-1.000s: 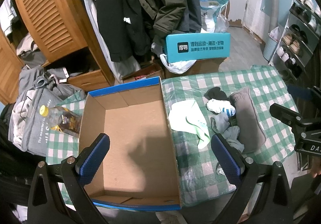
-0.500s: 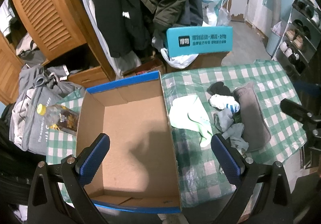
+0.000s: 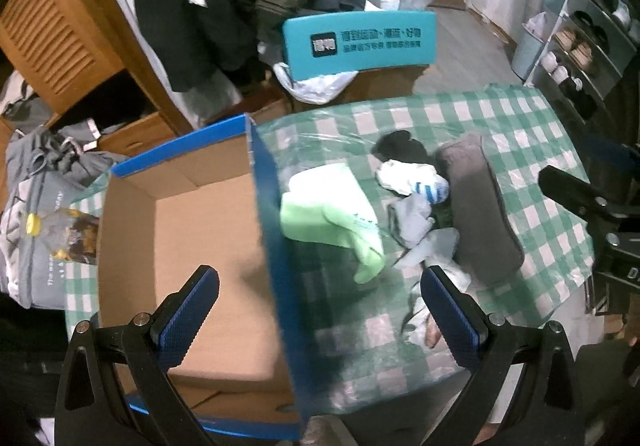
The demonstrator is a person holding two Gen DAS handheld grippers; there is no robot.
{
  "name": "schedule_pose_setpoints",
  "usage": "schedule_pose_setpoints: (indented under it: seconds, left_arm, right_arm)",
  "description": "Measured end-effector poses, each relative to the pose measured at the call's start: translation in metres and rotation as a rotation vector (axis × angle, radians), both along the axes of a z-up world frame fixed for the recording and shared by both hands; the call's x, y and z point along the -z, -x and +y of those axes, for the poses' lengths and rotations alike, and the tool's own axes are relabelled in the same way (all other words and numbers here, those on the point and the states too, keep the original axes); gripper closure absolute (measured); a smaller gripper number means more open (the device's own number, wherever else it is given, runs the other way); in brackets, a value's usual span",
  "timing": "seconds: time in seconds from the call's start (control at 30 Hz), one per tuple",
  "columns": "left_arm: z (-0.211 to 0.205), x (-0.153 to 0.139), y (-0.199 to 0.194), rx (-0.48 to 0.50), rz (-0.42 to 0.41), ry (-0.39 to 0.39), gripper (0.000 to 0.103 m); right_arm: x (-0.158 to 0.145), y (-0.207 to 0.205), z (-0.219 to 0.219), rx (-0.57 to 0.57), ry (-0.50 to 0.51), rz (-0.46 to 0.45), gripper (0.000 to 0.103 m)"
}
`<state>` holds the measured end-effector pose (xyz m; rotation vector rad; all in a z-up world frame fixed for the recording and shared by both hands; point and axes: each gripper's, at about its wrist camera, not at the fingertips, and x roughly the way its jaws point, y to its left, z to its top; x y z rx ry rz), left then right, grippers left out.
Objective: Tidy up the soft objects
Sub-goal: 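Reach the left tool to the light green cloth while the right tool reaches the grey fleece sock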
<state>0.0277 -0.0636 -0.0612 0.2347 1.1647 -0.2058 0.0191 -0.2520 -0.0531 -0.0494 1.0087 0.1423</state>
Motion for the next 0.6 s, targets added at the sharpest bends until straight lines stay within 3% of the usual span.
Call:
schedule_pose_setpoints:
  seconds: [0.33,0.6]
  left_arm:
    - [-0.024,0.028,-0.025,0.000,0.079,0.015,0.001]
    - [-0.042,0.058,-0.041,0.001,0.115,0.006,0.001]
  right_arm:
    - [0.024,-0.025,-0.032,0.072,-0.070,0.086,0.017]
    - [0.056,-0.040,-0.044,0.117,-0.055,0.164,0.017]
